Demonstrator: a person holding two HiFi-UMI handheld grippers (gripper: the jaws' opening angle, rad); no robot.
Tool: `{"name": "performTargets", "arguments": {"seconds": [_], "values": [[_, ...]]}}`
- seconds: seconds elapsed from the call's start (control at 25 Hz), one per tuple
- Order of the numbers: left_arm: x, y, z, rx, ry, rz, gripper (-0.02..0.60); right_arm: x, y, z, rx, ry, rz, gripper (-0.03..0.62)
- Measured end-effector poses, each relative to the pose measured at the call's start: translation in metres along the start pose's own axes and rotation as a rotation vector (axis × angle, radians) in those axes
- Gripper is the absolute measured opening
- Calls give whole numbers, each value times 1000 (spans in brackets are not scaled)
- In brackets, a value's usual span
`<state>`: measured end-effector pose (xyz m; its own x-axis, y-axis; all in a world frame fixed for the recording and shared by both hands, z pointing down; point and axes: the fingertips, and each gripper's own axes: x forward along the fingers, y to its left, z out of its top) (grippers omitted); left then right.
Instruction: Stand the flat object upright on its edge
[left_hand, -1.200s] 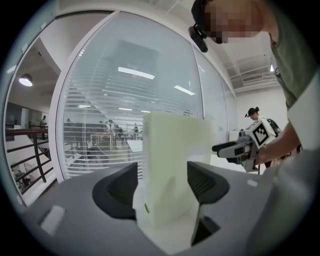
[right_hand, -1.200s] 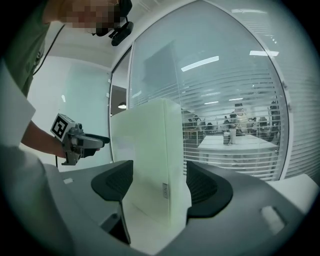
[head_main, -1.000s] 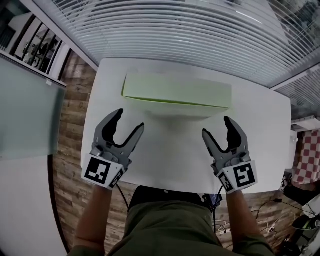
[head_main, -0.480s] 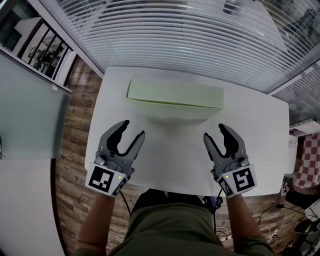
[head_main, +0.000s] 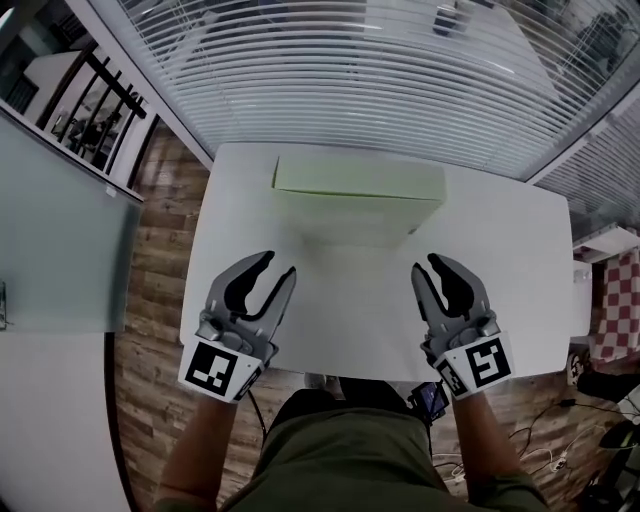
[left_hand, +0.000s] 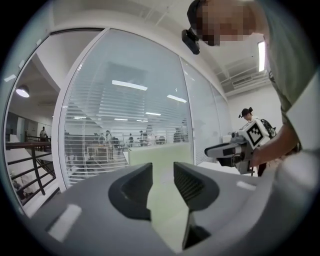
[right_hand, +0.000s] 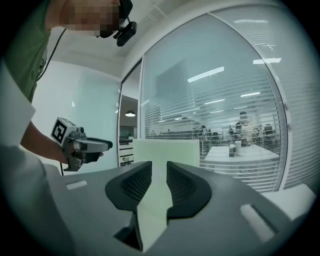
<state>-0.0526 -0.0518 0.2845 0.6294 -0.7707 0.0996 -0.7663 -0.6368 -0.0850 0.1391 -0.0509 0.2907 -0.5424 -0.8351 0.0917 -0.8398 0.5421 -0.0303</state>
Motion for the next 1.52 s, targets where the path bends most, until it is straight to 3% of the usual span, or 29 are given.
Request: {"name": "performTargets", "arguments": {"seconds": [0.44,0.8,1.0,1.24,1.52], "values": [[-56,-20,7,-18,-45,-99,91,-39,63,13,-9,-19,-96,45],[-95,-34,37,-30,-113,-153,55,-67,112,31,-21,-48,-141,23],[-112,-37,48,-35,-130,-164,44,-79,131,42,-25,-63,-147,18],[-127,-37,50,43,-124,-157,31,-90,143,57,-36,-85,-135,11],[-131,-64,65,-27,-130,-148,17,-109,147,61,-26,-74,-85,11]]}}
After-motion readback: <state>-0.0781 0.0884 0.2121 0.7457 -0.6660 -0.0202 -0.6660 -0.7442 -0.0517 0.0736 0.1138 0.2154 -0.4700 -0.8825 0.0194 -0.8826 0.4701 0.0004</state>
